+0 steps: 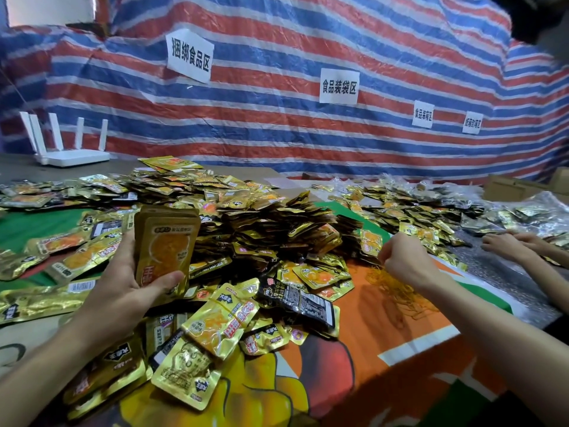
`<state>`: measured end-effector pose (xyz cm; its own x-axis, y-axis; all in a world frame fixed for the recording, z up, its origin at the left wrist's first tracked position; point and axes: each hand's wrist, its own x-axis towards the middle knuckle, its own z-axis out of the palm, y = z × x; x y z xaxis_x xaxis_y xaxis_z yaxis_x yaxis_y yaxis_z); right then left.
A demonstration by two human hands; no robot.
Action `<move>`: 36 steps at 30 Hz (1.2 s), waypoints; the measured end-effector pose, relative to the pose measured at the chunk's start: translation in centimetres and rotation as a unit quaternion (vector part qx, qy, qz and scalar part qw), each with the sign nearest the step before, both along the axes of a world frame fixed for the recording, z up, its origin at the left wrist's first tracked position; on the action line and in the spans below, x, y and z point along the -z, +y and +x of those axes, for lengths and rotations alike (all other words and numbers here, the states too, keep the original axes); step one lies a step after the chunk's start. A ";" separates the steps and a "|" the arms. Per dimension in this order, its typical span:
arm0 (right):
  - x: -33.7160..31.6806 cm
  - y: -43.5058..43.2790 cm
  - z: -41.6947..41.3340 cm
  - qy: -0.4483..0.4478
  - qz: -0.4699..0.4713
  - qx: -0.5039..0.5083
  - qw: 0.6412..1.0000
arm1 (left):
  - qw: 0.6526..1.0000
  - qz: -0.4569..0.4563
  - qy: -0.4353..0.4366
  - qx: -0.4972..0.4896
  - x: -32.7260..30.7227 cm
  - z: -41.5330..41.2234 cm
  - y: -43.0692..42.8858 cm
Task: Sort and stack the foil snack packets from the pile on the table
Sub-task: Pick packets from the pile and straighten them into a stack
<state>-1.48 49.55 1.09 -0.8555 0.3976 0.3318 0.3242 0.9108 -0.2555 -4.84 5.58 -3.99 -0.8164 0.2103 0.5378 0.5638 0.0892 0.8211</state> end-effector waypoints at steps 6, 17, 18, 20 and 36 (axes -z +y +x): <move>-0.2 -0.5 -0.1 0.007 0.020 0.000 1.000 | 1.000 -0.003 -0.006 -0.002 0.0 0.0 0.0; -2.1 -8.5 -1.2 0.111 -0.166 -0.251 0.947 | 0.983 0.133 -0.126 0.031 -0.6 -0.2 -0.2; -2.3 -10.3 -1.4 0.100 -0.229 -0.303 0.920 | 0.974 0.158 -0.157 0.045 -0.8 -0.2 -0.3; -2.6 -14.0 -1.9 0.081 -0.316 -0.390 0.861 | 0.957 0.193 -0.205 0.073 -1.2 -0.1 -0.6; 0.5 -28.1 -6.0 0.169 -0.488 -0.445 0.731 | 0.922 0.249 -0.278 0.102 -2.1 0.0 -1.8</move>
<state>-7.49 21.45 0.59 -0.8544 -0.0790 0.5136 -0.5180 0.0521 -0.8538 -4.80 3.80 -1.92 -0.9656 0.2309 0.1194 0.0066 -0.4376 0.8991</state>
